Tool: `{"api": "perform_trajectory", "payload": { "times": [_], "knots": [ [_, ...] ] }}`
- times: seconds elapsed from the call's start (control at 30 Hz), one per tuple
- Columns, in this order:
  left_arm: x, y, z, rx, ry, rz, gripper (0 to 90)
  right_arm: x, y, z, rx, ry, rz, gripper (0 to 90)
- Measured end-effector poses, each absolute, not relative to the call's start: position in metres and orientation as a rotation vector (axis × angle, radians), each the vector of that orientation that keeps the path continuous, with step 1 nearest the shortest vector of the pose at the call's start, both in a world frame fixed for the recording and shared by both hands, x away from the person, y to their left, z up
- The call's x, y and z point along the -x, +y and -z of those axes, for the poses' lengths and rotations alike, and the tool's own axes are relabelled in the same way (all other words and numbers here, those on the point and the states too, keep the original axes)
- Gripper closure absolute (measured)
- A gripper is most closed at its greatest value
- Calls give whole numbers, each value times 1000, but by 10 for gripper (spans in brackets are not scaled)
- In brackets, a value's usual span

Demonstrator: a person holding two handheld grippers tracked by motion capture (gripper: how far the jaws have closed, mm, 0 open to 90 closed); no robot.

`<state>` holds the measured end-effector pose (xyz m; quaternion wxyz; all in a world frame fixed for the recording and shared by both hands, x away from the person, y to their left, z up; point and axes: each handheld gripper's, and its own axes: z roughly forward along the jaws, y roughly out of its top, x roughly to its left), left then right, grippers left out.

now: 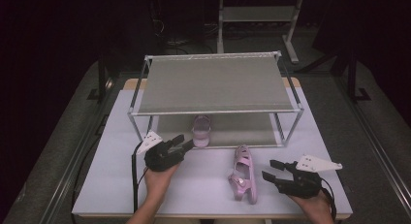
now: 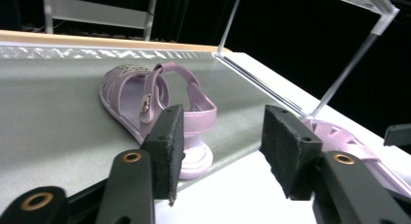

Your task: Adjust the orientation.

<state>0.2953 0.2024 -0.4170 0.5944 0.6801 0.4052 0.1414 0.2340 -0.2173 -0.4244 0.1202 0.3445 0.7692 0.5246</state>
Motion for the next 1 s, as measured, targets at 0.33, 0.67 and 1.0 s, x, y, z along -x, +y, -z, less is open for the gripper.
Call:
{"api": "perform_trajectory", "payload": {
  "times": [0.33,0.67,1.0],
  "knots": [
    [-279,221,416,-1595,892,-307,395,-229,-194,414,-940,2305,-1553,726],
    [-263,245,420,-1559,903,-293,365,-229,-173,415,-904,2396,-1448,777],
    [-259,256,419,-1516,899,-300,362,-226,-176,415,-914,2371,-1419,779]
  ]
}}
